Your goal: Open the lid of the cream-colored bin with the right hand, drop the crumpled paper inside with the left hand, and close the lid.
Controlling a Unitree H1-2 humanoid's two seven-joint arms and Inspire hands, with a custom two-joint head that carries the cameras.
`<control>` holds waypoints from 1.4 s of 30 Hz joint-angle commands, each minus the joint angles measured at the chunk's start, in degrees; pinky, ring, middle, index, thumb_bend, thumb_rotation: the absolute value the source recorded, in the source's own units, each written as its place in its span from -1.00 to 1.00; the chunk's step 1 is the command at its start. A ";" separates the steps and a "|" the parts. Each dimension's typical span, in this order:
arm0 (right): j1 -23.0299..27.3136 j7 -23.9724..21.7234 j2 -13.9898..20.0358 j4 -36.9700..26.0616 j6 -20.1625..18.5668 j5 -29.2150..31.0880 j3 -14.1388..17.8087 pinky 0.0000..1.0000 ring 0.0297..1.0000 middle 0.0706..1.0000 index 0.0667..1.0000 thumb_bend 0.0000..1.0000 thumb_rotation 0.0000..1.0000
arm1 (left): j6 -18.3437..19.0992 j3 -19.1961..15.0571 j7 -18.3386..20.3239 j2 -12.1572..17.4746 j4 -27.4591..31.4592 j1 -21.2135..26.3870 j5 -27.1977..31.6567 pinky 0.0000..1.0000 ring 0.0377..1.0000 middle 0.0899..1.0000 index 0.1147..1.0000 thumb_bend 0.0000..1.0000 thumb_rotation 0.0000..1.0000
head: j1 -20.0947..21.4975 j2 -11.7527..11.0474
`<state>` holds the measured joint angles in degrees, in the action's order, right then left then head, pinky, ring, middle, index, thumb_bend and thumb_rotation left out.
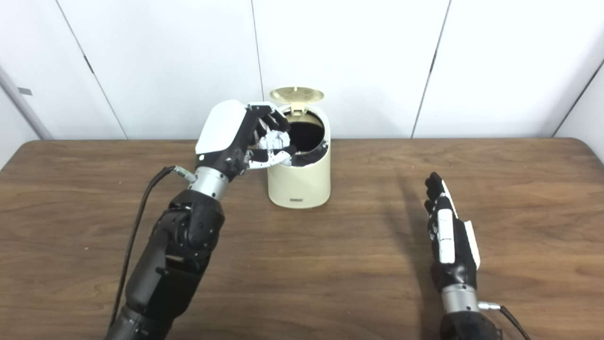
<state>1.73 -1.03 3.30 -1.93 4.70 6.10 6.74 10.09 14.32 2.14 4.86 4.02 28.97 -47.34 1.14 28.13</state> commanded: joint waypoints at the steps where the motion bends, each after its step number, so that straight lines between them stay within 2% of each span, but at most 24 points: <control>1: -1.93 -0.10 -1.22 3.33 1.06 0.45 -0.58 0.99 0.98 0.91 0.91 0.01 1.00 | -1.65 -0.03 -2.39 0.05 -0.06 3.35 -0.12 -0.38 -0.21 -0.05 -0.09 -0.06 -1.00 | 0.07 0.08; 15: -2.07 0.06 -1.41 4.11 1.11 -0.34 -0.95 0.99 0.96 0.91 0.91 0.03 1.00 | -3.64 0.55 -4.86 0.45 -5.72 6.02 0.76 -0.36 -0.19 -0.02 -0.13 -0.06 -1.00 | 0.23 -0.16; 18: -2.10 -0.02 -1.39 4.22 1.07 -0.29 -0.99 1.00 0.97 0.92 0.92 0.06 1.00 | -4.23 0.69 -5.66 0.33 -7.04 6.68 0.64 -0.37 -0.20 -0.06 -0.10 -0.06 -1.00 | 0.35 -0.27; 27: -2.44 -0.01 -1.24 4.42 1.45 -0.74 -1.18 1.00 0.98 0.92 0.94 0.04 1.00 | -3.70 1.78 -7.05 -0.02 -9.68 8.62 -0.06 -0.36 -0.21 -0.06 -0.12 -0.06 -1.00 | 0.41 -0.39; 42: -2.37 0.07 -1.51 5.49 1.82 -0.71 -1.23 1.00 0.97 0.91 0.94 0.06 1.00 | -4.83 2.71 -8.96 -0.40 -13.00 10.51 1.01 -0.36 -0.20 -0.02 -0.11 -0.06 -1.00 | 0.98 -0.84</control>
<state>1.85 -1.03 3.33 -1.52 4.86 5.31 6.29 6.68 17.10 -4.81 4.73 -9.49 35.90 -46.49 2.02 27.25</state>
